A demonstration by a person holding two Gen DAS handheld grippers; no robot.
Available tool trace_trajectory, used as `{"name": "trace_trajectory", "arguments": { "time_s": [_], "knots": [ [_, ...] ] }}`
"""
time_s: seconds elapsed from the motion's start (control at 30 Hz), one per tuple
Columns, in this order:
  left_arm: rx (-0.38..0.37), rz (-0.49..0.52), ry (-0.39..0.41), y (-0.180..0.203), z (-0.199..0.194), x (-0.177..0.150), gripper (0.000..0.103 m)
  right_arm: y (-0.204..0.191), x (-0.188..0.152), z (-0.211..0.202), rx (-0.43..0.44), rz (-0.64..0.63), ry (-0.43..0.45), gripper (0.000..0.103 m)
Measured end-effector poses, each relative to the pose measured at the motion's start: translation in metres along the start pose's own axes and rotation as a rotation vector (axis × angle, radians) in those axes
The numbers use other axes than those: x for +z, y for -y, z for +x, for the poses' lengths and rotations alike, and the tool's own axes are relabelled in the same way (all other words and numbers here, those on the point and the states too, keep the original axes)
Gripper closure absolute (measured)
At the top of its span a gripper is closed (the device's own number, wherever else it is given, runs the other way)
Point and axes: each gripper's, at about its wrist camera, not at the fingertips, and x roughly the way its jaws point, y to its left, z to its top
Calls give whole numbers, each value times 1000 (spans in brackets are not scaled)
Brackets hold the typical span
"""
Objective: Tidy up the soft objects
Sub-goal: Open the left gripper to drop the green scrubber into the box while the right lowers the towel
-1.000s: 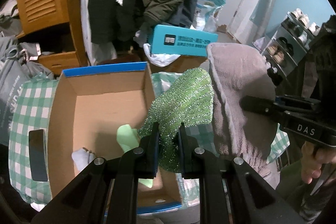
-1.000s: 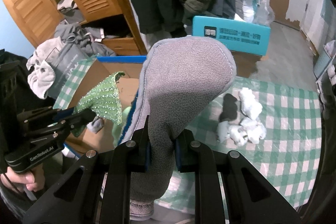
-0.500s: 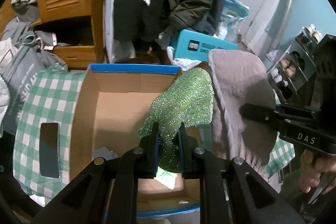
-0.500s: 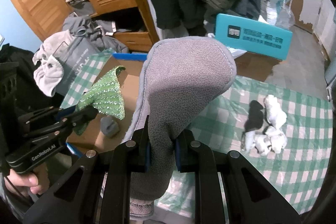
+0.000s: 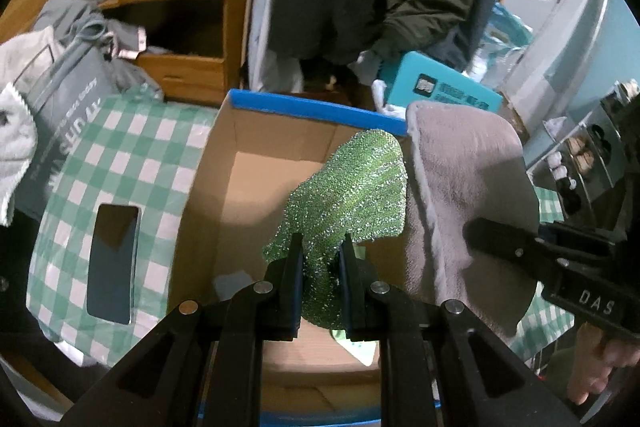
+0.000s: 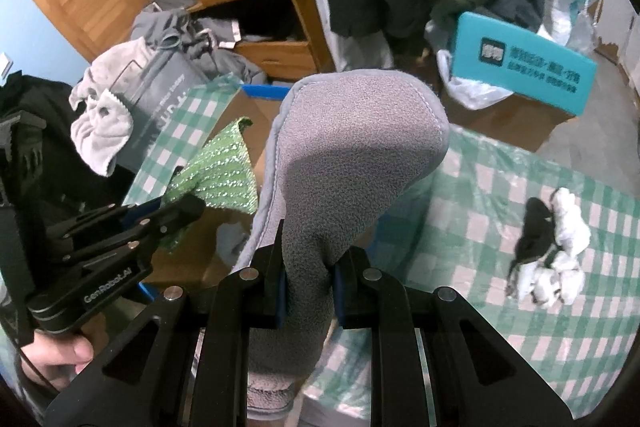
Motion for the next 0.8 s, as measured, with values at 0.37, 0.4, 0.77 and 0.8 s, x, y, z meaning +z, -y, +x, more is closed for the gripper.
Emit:
{"name": "trace_trajectory", "arguments": {
  "time_s": [0.37, 0.4, 0.77, 0.8],
  "knots": [
    [37, -57, -89, -18, 30, -7, 85, -11, 4, 47, -3, -11, -82, 87],
    [46, -54, -92, -18, 31, -7, 81, -11, 4, 50, -3, -10, -89, 87],
    [80, -72, -86, -18, 29, -5, 51, -5, 4, 53, -43, 19, -86, 51],
    [77, -74, -85, -18, 28, -5, 51, -4, 4, 50, -44, 21, -76, 49]
  ]
}}
